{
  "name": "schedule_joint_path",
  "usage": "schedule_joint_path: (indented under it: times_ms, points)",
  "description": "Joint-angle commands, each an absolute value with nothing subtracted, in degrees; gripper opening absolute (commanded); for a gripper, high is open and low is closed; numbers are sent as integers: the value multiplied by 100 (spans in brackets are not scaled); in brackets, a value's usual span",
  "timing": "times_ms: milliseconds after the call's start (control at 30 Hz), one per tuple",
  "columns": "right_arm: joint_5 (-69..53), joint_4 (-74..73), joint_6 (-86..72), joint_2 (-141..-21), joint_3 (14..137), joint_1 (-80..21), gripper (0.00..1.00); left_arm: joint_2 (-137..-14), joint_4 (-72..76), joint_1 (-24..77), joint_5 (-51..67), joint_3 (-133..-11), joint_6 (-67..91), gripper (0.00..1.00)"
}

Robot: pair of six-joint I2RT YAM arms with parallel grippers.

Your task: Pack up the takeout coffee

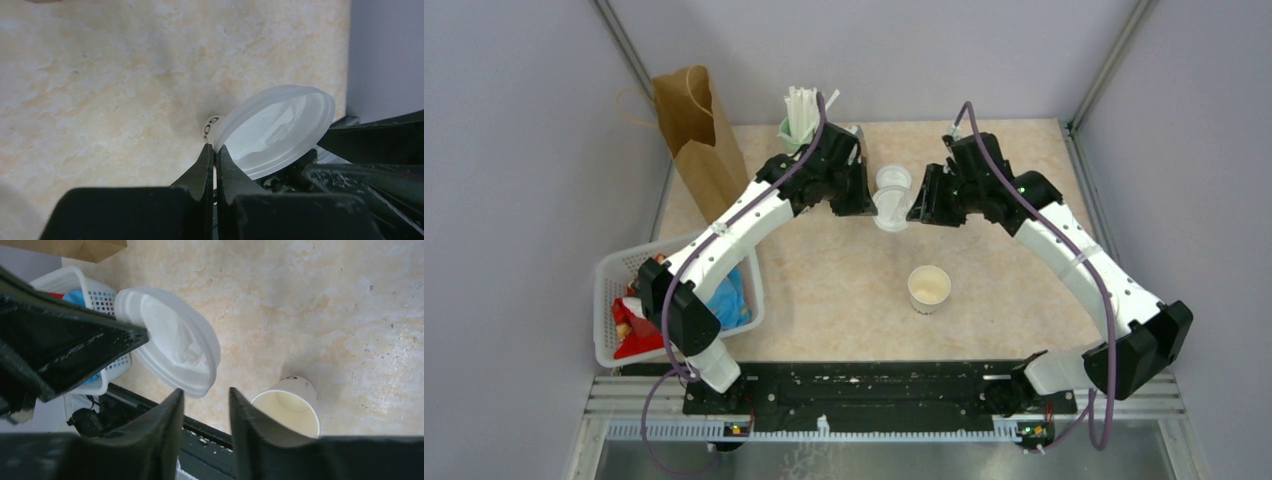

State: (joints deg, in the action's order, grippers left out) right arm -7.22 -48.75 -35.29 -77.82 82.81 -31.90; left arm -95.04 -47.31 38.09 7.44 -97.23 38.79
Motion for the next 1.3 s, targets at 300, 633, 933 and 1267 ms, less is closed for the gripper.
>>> schedule_joint_path:
  times_ms: [300,633,933,1267]
  points:
    - [-2498,-4553,-3346,-6456,9236,-2381,91,-7822,1016,3064,4727,-7288,5974,0]
    - [-5228,-768,-6002,-6225,8098,-1995,99,-8244,5833,3041,5655,-6607,9122,0]
    - [-5576,890,-6720,-6281,7429,-2253,99,-8625,6562,3041,5980,-6925,9751,0]
    - [-5374,267,-6176,-6376,7709,-2720,99,-9226,7927,2971,6478,-7355,10652,0]
